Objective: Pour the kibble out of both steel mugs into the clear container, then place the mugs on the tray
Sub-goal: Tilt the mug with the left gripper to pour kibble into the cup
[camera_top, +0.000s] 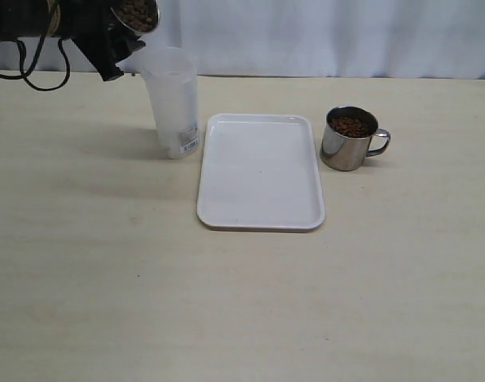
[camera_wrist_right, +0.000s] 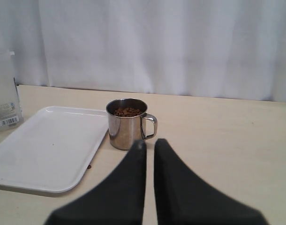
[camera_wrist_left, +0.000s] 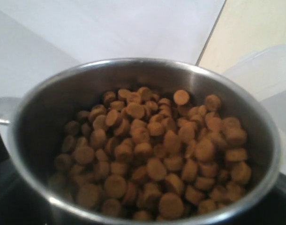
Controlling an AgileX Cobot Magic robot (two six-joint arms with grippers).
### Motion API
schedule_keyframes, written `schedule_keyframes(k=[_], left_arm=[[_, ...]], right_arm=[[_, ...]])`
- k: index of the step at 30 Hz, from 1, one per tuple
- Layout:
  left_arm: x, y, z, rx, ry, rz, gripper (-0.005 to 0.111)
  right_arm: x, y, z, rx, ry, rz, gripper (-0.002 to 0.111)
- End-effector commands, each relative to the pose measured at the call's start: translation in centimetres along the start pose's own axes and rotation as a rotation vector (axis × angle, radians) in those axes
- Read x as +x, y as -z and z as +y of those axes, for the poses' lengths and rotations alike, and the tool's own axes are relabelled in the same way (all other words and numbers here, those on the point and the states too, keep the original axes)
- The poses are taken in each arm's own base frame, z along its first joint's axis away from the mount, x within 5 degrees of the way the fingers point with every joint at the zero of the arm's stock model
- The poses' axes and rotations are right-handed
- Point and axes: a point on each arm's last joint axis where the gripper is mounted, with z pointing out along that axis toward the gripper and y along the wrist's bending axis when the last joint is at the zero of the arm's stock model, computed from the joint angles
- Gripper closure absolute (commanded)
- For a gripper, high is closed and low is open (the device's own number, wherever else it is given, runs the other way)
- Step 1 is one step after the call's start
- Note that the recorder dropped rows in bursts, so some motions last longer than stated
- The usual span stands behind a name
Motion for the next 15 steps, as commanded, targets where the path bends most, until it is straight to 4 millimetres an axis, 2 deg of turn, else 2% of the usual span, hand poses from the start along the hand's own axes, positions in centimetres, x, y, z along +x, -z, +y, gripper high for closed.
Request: schedule_keyframes(k=[1, 15], left_arm=[[-0.40, 0.28, 0.48, -0.018, 0.024, -0.010, 0.107], [-0.24, 0.28, 0.58, -0.029, -0.015, 0.009, 0.107]], right_arm=[[0.00, 0.01, 0.00, -0.001, 0.011, -0.007, 0.103], [0.00, 0.01, 0.00, -0.001, 0.011, -0.007, 0.103]])
